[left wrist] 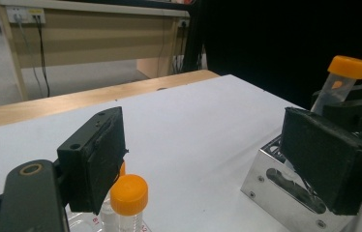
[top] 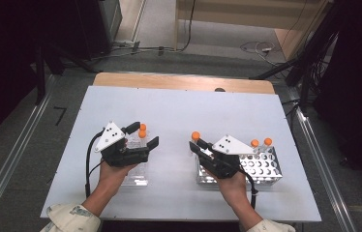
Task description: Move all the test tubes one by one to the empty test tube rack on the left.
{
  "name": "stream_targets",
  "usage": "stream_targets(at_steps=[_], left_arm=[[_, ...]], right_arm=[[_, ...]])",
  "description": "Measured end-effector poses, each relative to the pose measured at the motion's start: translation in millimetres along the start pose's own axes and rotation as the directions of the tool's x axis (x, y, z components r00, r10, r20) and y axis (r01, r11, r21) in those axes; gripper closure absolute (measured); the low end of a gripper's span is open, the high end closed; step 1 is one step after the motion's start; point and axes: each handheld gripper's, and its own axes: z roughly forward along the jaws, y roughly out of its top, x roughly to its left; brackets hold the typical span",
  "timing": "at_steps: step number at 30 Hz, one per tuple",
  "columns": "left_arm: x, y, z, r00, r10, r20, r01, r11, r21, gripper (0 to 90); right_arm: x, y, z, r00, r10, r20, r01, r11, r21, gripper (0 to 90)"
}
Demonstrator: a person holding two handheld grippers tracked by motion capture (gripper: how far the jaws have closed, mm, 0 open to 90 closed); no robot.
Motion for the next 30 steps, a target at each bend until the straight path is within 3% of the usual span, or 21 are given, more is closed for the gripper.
stream_targets(at_steps=[8, 15, 20, 30], left_arm=[[-1.0, -0.3, 0.6, 0.9999, 0.002, 0.016, -0.002, 1.0, 0.002, 17.6], [-4.4, -0.9, 2.3, 0.9977, 0.008, 0.068, -0.009, 0.9999, 0.009, 22.2], [-7.2, -1.8, 6.2, 0.9882, -0.006, 0.153, 0.003, 0.9997, 0.025, 29.8], [-18.9, -4.1, 17.7, 0.9763, 0.011, 0.216, -0.024, 0.9981, 0.056, 38.5]], right_arm=[[8.1, 0.2, 17.4, 0.9996, -0.017, -0.022, 0.018, 1.0, 0.02, 72.4], [15.6, -0.4, 30.6, 0.9987, -0.028, -0.042, 0.03, 0.999, 0.042, 72.4], [21.9, -0.6, 39.0, 0.9975, -0.039, -0.059, 0.043, 0.998, 0.054, 72.4], [35.4, -1.5, 49.7, 0.9928, -0.067, -0.099, 0.075, 0.994, 0.074, 72.4]])
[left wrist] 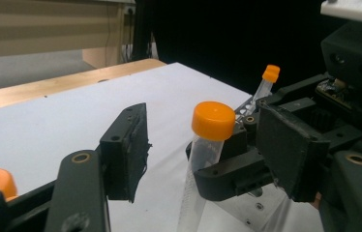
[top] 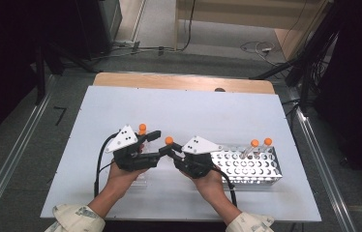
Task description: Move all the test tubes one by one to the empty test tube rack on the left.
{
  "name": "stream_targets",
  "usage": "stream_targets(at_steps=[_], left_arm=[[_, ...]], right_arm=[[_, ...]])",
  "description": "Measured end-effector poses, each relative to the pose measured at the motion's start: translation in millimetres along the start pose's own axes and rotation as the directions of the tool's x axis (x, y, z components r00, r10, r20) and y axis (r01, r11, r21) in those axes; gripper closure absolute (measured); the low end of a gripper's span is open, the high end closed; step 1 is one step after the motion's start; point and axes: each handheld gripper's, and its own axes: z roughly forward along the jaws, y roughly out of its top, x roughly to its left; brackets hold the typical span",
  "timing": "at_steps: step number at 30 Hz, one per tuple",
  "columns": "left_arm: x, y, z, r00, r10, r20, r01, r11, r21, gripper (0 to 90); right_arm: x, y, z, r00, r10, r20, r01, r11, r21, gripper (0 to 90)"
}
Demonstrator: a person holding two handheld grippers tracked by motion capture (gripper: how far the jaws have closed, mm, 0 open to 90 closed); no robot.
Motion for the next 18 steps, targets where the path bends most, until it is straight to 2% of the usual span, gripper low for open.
stream_targets(at_steps=[9, 15, 18], left_arm=[[-3.3, -1.4, 2.0, 0.9996, 0.026, 0.014, -0.026, 0.9996, 0.009, 58.5], [-3.3, -2.7, 2.1, 0.9995, 0.03, 0.009, -0.03, 0.9995, 0.004, 68.3], [-2.5, -2.9, 1.9, 0.9997, 0.024, 0.007, -0.024, 0.9997, 0.002, 68.8]], right_arm=[[5.6, -0.1, 1.2, 0.9998, -0.011, -0.018, 0.011, 1.0, 0.002, 72.3], [5.6, -0.1, 1.2, 0.9997, -0.011, -0.02, 0.011, 1.0, 0.001, 72.2], [5.7, -0.1, 1.3, 0.9997, -0.009, -0.021, 0.009, 1.0, 0.0, 72.1]])
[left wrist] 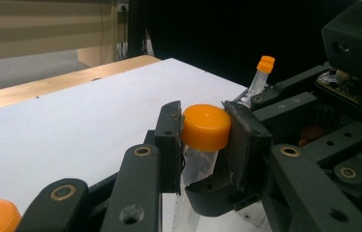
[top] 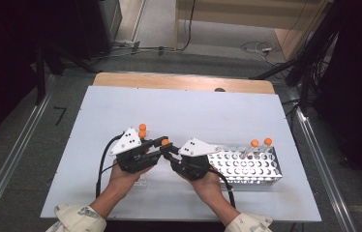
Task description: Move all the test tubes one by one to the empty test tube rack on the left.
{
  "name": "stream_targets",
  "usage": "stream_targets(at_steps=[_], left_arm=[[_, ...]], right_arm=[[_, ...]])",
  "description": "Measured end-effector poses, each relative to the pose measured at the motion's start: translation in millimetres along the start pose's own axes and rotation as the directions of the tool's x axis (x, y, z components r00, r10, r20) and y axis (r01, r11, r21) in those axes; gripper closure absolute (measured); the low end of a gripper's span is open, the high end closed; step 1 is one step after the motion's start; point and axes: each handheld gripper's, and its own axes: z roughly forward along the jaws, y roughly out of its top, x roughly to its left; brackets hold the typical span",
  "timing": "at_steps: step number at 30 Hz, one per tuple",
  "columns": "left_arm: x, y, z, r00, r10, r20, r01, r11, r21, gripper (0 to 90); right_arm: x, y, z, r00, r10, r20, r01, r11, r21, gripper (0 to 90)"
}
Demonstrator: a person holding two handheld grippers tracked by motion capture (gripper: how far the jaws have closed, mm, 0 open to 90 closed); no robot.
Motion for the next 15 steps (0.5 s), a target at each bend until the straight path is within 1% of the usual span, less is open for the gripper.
stream_targets(at_steps=[2, 3, 4, 5, 7, 8, 11, 14, 15], left_arm=[[0.2, 0.1, -0.3, 1.0, 0.0, -0.001, 0.0, 1.0, 0.0, 69.1], [0.5, 0.4, -0.8, 1.0, -0.001, -0.003, 0.001, 1.0, -0.002, 69.2], [1.6, 1.5, -2.3, 1.0, -0.002, -0.008, 0.002, 1.0, -0.009, 69.3], [3.0, 2.8, -4.2, 0.9999, -0.003, -0.014, 0.003, 0.9999, -0.015, 69.4], [6.5, 5.9, -9.5, 0.9995, -0.012, -0.028, 0.011, 0.9995, -0.031, 69.4], [8.8, 7.3, -12.6, 0.9992, -0.011, -0.038, 0.01, 0.9994, -0.034, 69.4], [15.5, 9.0, -21.9, 0.9974, -0.018, -0.07, 0.015, 0.9993, -0.035, 69.4], [21.3, 9.3, -29.7, 0.9945, -0.027, -0.102, 0.022, 0.9987, -0.046, 69.4], [22.5, 9.9, -32.2, 0.9933, -0.027, -0.112, 0.022, 0.9986, -0.048, 69.4]], right_arm=[[-0.4, -0.1, 0.1, 1.0, 0.002, -0.004, -0.002, 1.0, -0.001, 71.4], [-0.6, -0.1, 0.1, 1.0, 0.002, -0.006, -0.002, 1.0, -0.002, 68.7], [-0.7, -0.1, 0.0, 0.9999, 0.006, -0.012, -0.006, 1.0, -0.002, 62.6], [-1.0, 0.1, -0.1, 0.9998, 0.007, -0.016, -0.007, 1.0, -0.002, 58.8], [-1.5, 0.1, -1.0, 0.9998, 0.013, -0.015, -0.013, 1.0, 0.0, 52.0], [-2.3, 0.1, -1.7, 0.9998, 0.016, -0.012, -0.016, 1.0, -0.002, 50.2], [-4.7, 0.0, -4.6, 0.9995, 0.03, -0.004, -0.03, 1.0, -0.008, 48.0], [-7.7, -0.7, -7.3, 0.9995, 0.031, 0.005, -0.031, 0.999, -0.011, 47.6], [-8.2, -0.9, -8.0, 0.9992, 0.039, 0.008, -0.039, 0.999, -0.012, 47.6]])
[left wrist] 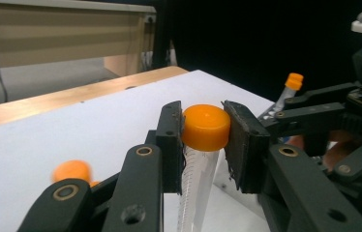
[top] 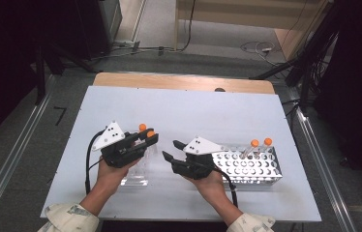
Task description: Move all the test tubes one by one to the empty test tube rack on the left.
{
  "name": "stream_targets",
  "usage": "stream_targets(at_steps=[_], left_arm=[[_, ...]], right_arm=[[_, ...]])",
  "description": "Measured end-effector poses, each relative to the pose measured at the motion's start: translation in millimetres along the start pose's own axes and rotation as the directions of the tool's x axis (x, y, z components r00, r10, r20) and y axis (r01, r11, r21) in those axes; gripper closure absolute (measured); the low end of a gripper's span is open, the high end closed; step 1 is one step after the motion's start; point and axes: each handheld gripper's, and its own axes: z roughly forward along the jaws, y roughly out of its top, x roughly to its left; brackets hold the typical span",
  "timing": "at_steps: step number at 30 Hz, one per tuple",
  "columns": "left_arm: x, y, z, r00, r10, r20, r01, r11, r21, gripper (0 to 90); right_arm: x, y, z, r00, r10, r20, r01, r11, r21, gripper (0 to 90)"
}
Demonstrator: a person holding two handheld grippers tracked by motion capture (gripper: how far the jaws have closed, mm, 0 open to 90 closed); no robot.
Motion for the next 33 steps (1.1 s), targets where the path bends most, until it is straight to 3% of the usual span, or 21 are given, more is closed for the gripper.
stream_targets(at_steps=[4, 9, 15, 23, 33], left_arm=[[3.3, 3.8, -8.6, 0.9992, 0.024, -0.032, -0.024, 0.9996, -0.013, 69.4], [7.3, 6.2, -13.8, 0.998, 0.017, -0.061, -0.018, 0.9996, -0.023, 69.4], [9.1, 3.2, -13.7, 0.9956, 0.036, -0.087, -0.037, 0.9993, -0.011, 69.4], [13.2, -3.6, -11.6, 0.9928, 0.034, -0.115, -0.033, 0.9994, 0.008, 69.4], [8.3, -17.3, -4.3, 0.987, 0.046, -0.154, -0.042, 0.9987, 0.03, 69.3]], right_arm=[[-1.5, -0.7, -1.4, 1.0, -0.003, 0.004, 0.003, 1.0, -0.001, 47.6], [-2.0, -1.3, -1.8, 1.0, -0.001, 0.005, 0.001, 1.0, 0.003, 47.9], [-1.4, -1.6, -2.3, 1.0, -0.002, 0.005, 0.002, 1.0, 0.002, 48.4], [-1.9, -2.8, -3.0, 0.9999, -0.003, 0.01, 0.003, 1.0, 0.003, 49.2], [-2.1, -3.1, -4.3, 1.0, -0.002, 0.009, 0.002, 1.0, 0.0, 49.6]])
